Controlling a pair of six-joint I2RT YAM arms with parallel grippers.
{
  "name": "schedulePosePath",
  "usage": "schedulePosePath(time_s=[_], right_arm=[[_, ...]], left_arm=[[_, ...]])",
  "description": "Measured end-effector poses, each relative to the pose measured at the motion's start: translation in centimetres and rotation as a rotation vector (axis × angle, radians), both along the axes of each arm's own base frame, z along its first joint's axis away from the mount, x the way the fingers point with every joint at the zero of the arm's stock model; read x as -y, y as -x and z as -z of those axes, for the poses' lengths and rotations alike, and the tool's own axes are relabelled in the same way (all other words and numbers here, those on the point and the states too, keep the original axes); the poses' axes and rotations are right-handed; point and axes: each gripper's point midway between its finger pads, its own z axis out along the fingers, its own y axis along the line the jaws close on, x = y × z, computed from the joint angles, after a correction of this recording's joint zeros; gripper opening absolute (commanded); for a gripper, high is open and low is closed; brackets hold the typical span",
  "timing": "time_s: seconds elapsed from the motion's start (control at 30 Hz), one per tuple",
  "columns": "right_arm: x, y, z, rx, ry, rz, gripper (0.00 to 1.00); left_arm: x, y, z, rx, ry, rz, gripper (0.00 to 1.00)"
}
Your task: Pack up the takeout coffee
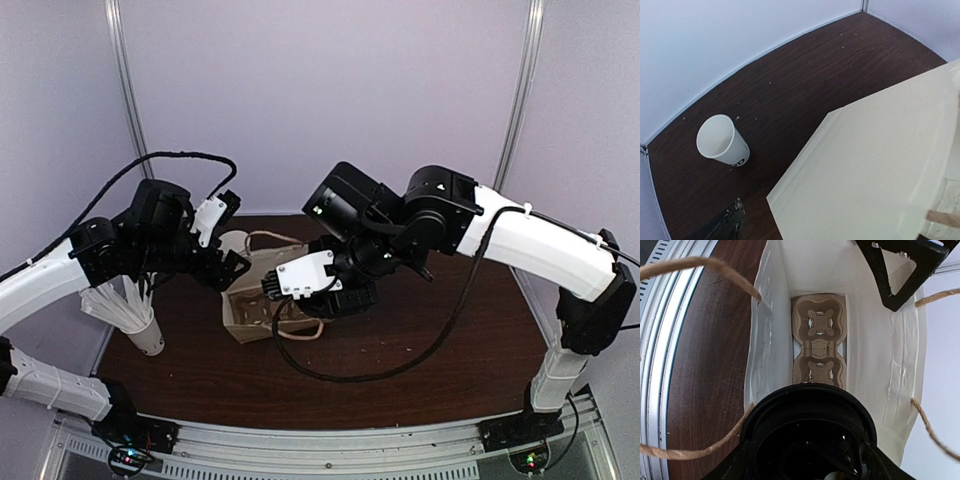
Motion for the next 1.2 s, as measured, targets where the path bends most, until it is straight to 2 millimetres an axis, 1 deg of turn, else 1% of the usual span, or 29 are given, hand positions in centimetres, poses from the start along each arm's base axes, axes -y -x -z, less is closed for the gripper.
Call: schedulePosePath(time_s=[0.07,0.1,0.2,0.3,0.33,0.4,0.47,0.53,0.6,0.67,0.7,0.77,0.83,0.87,0.93,1.0,1.1,1.2], right_arm=[[-0.3,0.0,0.6,-0.003,0.012,-0.004,0.63],[-0.5,0.0,0.8,-0.004,0.018,-0.007,0.62],[-1.2,0.3,1.1,-0.009,0.023,-0.02,0.62],[-1.5,0.4,0.8,-0.01,0.013,-0.027,0.62],[-1.6,0.5,0.7,-0.011,0.012,-0.029,0.62],[-1.6,0.5,0.7,-0.012,0.013,-0.029,0.62],[-1.4,0.6,0.9,-0.015,0.021,-0.029,0.61],[-1.2,0.6,1.2,-0.018,0.033,-0.029,0.61],[-0.8,0.8,2.0,-0.025,0.055,-0.029,0.6],[-0.3,0.8,2.9,-0.028,0.086,-0.028,0.6],[0.0,1.0,3.4,-0.03,0.104,-0.029,0.6],[0.5,1.0,4.1,-0.03,0.131,-0.029,0.59],[1.0,1.0,4.6,-0.033,0.15,-0.027,0.59],[1.1,1.0,4.6,-0.034,0.153,-0.027,0.58],[1.3,0.9,4.4,-0.033,0.147,-0.023,0.58],[1.3,0.9,4.0,-0.034,0.136,-0.023,0.57],[0.9,1.0,3.8,-0.047,0.111,-0.028,0.57],[0.3,0.7,3.5,-0.056,0.077,-0.023,0.56]], left_arm=[[-0.7,-0.6,1.5,-0.034,-0.021,-0.03,0.84],[-0.8,-0.7,1.7,-0.041,-0.016,-0.032,0.84],[-0.1,-0.4,1.5,-0.06,0.018,0.006,0.83],[1.0,0.7,1.3,-0.091,0.063,0.083,0.87],[1.3,1.2,0.8,-0.094,0.084,0.11,0.89],[1.4,2.1,-0.8,-0.072,0.134,0.15,0.92],[1.1,2.9,-2.9,-0.026,0.177,0.172,0.95],[0.3,3.6,-5.1,0.04,0.207,0.177,0.97],[-0.5,3.4,-6.5,0.095,0.213,0.153,0.96],[-1.2,2.3,-6.6,0.113,0.194,0.098,0.95],[-1.6,1.2,-6.1,0.107,0.172,0.049,0.94],[-2.1,-1.0,-4.4,0.076,0.121,-0.037,0.93],[-2.1,-2.9,-1.4,0.015,0.061,-0.091,0.9],[-1.9,-3.6,0.5,-0.027,0.03,-0.104,0.89],[-1.5,-4.0,3.1,-0.09,0.0,-0.101,0.89],[-0.8,-3.8,4.8,-0.146,-0.005,-0.081,0.89],[0.0,-3.6,6.1,-0.193,0.008,-0.059,0.89],[0.2,-3.6,6.7,-0.21,0.003,-0.057,0.89]])
